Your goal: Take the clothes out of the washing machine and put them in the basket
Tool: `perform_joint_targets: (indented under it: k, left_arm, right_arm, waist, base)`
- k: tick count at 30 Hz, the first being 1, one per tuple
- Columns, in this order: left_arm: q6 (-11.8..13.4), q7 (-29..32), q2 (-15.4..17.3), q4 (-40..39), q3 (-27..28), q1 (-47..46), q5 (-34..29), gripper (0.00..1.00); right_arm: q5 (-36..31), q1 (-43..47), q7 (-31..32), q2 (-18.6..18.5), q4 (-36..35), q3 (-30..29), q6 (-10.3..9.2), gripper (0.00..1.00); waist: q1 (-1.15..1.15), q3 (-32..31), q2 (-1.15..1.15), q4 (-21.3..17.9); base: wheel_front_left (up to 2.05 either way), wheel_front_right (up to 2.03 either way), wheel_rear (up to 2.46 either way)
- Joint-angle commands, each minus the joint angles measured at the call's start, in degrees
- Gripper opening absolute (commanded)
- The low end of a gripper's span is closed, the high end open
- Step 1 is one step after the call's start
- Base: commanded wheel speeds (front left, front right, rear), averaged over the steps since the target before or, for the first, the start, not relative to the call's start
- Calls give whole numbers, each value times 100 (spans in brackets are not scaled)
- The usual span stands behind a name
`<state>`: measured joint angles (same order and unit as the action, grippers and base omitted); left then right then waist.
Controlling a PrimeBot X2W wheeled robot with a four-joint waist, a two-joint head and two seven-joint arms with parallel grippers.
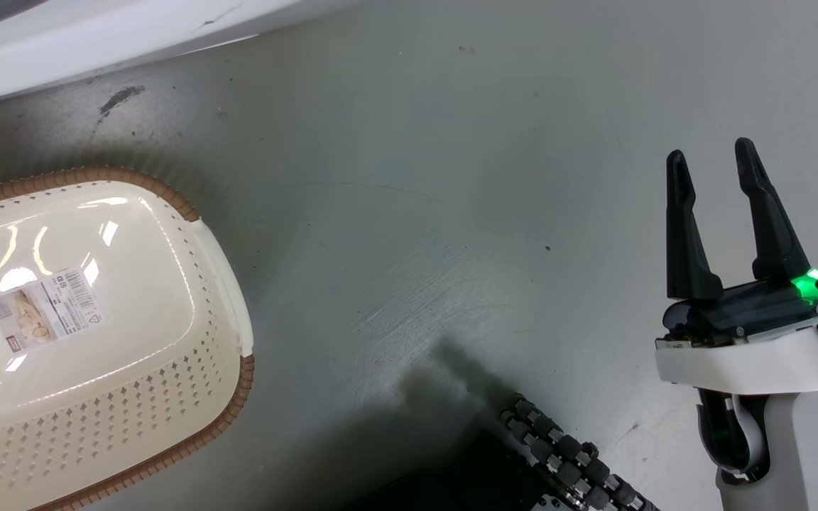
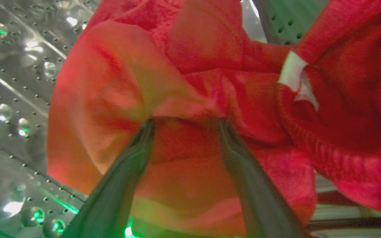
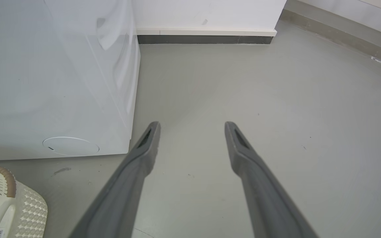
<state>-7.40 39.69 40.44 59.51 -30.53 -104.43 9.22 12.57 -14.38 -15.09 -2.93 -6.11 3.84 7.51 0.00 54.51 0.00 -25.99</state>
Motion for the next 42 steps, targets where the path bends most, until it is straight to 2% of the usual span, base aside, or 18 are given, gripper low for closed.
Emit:
perform_joint_targets:
  k: [1, 2, 3, 5, 11, 20, 23, 28, 42]
  left_arm:
    - [-2, 60, 38, 142, -32, 161, 30, 100]
    - [-3, 80, 30, 144, -59, 178, 77, 34]
    - [-3, 129, -30, 116, -154, 264, 175, 0]
    - [-4, 256, -31, 13, -364, 350, 381, 0]
    - [2, -59, 290, -264, -529, 170, 621, 0]
    - [13, -798, 449, -425, -612, 72, 660, 0]
    - [72, -1178, 330, -382, -589, 247, 731, 0]
    - [306, -1889, 22, -175, -426, 664, 1017, 0]
    - [456, -3920, -968, 336, -273, 2282, 1569, 0]
  right_arm:
    - [21, 20, -12, 9, -38, 5, -4, 100]
    - [18, 25, -12, 8, -48, 7, -4, 100]
    - [17, 27, -12, 8, -51, 4, -4, 100]
    - [10, 18, -12, 8, -62, -29, -4, 100]
    - [25, -119, -12, 8, -23, 11, -4, 100]
    - [24, -376, -12, 8, 70, 22, -4, 100]
    - [-58, -416, -12, 8, 131, -79, -4, 100]
    - [-265, -438, -12, 6, 176, -149, -4, 100]
    - [-801, -144, -12, 3, 258, -594, -4, 100]
  waist:
    - [0, 1, 0, 4]
    - [0, 4, 0, 10]
    - [0, 5, 0, 21]
    - [0, 17, 0, 58]
    - [0, 11, 0, 36]
    - [0, -203, 0, -49]
    - [0, -387, 0, 62]
    - [0, -784, 0, 288]
    - [0, -2136, 0, 1025]
  base:
    - [0, 0, 0]
    - [0, 0, 0]
    - [0, 0, 0]
    - [0, 0, 0]
    - [0, 0, 0]
    - [0, 0, 0]
    - [0, 0, 0]
    - [0, 0, 0]
    - [0, 0, 0]
